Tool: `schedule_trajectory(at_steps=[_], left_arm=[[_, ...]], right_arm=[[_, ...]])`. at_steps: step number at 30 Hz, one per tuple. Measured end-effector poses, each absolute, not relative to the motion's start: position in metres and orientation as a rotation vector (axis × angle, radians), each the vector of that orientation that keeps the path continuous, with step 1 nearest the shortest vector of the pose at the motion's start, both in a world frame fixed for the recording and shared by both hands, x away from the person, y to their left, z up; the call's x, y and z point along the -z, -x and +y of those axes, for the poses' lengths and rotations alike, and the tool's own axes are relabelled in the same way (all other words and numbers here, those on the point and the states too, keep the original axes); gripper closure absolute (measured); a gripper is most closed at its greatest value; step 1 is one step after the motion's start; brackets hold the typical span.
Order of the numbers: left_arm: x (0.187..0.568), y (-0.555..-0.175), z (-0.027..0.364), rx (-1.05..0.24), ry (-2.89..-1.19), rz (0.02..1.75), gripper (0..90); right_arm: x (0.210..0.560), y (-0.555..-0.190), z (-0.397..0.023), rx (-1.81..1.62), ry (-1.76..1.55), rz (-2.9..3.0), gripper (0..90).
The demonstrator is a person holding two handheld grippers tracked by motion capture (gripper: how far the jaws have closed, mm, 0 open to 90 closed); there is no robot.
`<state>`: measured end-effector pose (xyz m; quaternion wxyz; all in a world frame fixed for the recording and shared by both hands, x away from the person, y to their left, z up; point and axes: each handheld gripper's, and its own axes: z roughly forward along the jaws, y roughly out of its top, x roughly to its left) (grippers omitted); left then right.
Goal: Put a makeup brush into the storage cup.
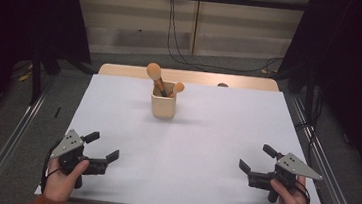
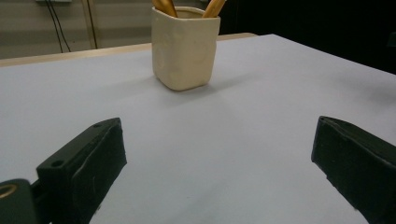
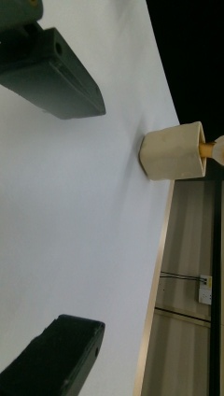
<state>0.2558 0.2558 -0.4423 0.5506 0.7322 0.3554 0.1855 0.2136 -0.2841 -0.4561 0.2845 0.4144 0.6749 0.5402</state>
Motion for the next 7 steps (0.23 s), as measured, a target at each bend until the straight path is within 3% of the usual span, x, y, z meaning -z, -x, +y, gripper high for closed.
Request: schedule_trajectory(at_steps=[7], left_arm=[[0.4424, -0.2576, 0.2555, -0.435, -1.726, 0.845, 2.9]], right_arm=[[0.4588, -0.2150, -0.2858, -1.432, -1.107, 1.816, 0.0]])
